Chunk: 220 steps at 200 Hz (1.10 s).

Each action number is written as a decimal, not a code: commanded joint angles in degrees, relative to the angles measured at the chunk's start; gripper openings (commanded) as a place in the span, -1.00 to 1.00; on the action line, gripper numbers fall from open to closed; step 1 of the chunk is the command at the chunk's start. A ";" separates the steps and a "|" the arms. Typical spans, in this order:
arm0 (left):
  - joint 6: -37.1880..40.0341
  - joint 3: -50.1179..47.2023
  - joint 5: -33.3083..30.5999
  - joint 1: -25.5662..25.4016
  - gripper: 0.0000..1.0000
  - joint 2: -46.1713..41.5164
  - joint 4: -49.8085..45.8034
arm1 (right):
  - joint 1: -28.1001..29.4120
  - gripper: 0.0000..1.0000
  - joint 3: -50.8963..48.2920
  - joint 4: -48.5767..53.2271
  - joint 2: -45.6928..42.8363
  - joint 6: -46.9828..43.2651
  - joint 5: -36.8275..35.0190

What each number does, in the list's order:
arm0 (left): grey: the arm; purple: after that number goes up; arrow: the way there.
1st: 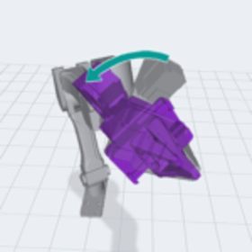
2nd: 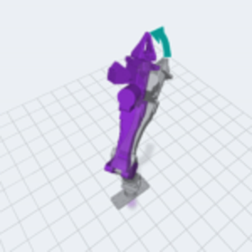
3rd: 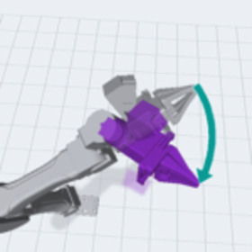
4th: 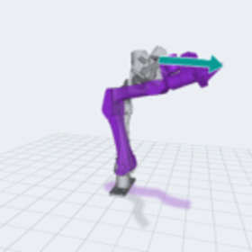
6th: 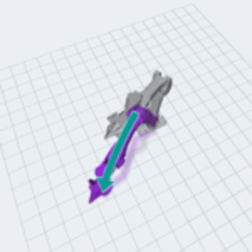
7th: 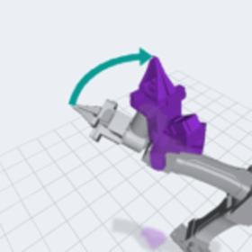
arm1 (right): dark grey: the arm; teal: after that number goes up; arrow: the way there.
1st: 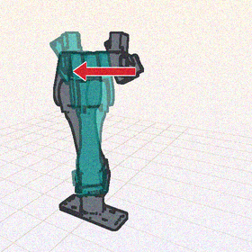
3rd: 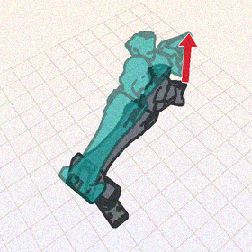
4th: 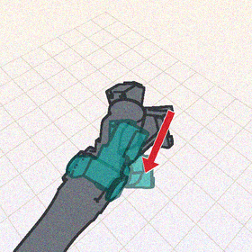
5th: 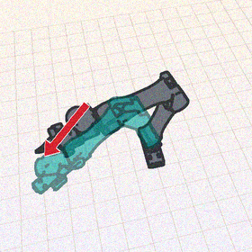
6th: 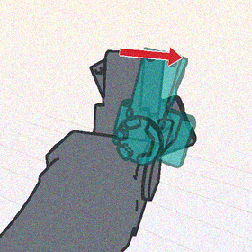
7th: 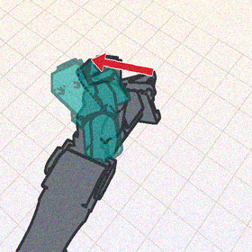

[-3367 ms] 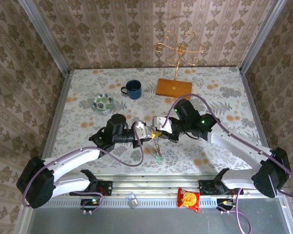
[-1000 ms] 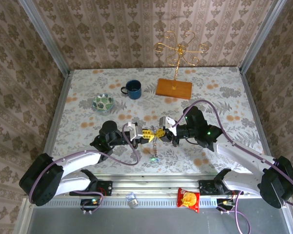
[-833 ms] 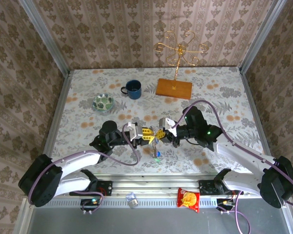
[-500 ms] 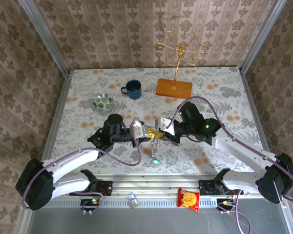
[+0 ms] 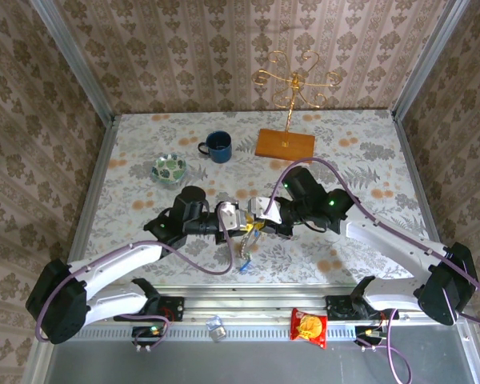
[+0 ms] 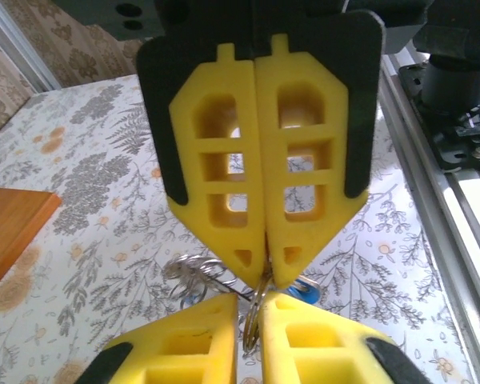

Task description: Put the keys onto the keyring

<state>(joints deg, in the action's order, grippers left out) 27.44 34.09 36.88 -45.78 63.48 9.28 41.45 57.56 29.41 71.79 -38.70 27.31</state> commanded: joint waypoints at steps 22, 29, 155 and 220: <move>1.78 2.21 2.82 -0.63 -1.00 0.50 -1.03 | 1.09 -1.00 3.52 -2.31 0.32 1.34 -1.41; 1.69 2.06 2.11 -0.63 -1.00 0.37 -0.68 | 1.09 -1.00 3.46 -2.17 0.16 2.15 -1.91; -8.11 -7.54 -3.26 0.13 -1.00 -3.01 17.88 | -0.74 -0.68 -11.24 -15.16 -6.48 14.59 -3.42; -8.70 -8.03 -2.83 0.08 -1.00 -2.92 19.33 | -1.39 -1.00 -10.63 -15.25 -6.14 14.73 -0.78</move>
<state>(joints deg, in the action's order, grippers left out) 20.36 26.24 33.17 -45.93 61.84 24.43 40.34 46.72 15.66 66.22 -24.62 23.94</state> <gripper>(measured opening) 0.055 0.057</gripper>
